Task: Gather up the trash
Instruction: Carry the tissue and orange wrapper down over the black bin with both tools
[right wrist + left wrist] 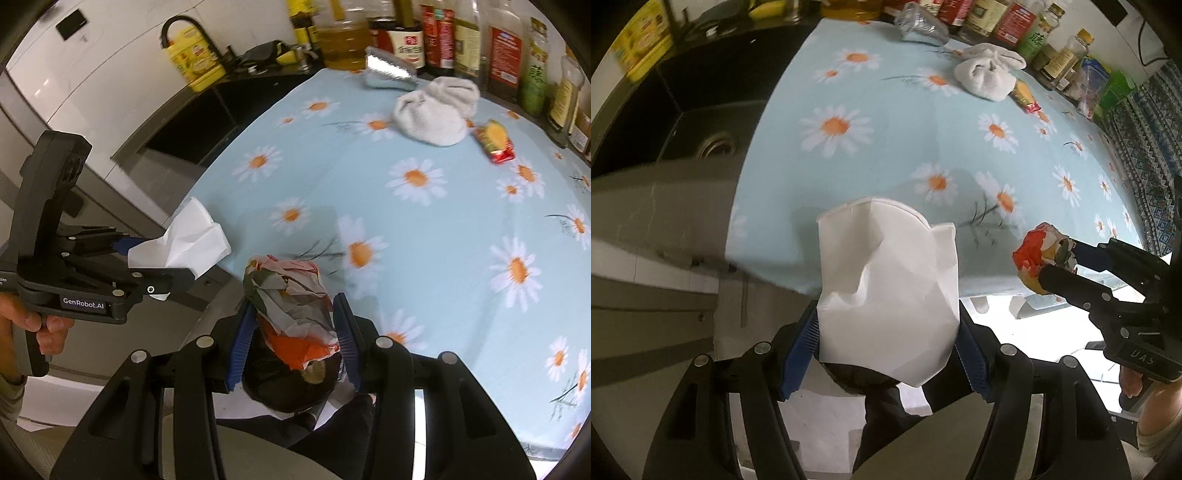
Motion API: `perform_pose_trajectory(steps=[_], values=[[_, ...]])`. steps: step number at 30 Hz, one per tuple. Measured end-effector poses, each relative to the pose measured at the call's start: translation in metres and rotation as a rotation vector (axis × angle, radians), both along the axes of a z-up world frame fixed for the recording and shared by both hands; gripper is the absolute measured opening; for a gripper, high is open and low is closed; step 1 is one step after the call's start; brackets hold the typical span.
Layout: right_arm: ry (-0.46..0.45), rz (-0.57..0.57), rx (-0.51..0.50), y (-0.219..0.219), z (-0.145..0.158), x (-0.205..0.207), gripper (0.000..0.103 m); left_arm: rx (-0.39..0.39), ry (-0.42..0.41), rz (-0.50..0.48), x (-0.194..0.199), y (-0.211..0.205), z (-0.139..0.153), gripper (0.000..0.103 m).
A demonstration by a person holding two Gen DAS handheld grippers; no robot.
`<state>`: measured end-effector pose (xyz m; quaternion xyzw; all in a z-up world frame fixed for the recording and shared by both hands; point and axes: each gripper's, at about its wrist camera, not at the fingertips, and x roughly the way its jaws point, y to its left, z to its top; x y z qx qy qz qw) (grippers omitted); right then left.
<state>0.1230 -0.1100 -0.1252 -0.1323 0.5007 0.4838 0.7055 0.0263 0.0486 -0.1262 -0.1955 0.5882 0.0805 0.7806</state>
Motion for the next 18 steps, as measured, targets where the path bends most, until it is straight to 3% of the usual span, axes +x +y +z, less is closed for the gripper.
perform_pose_trajectory(steps=[18], values=[[0.039,0.084,-0.064,0.020,-0.025,-0.048,0.044,-0.087,0.060,0.078,-0.058,-0.004,-0.041,0.067]])
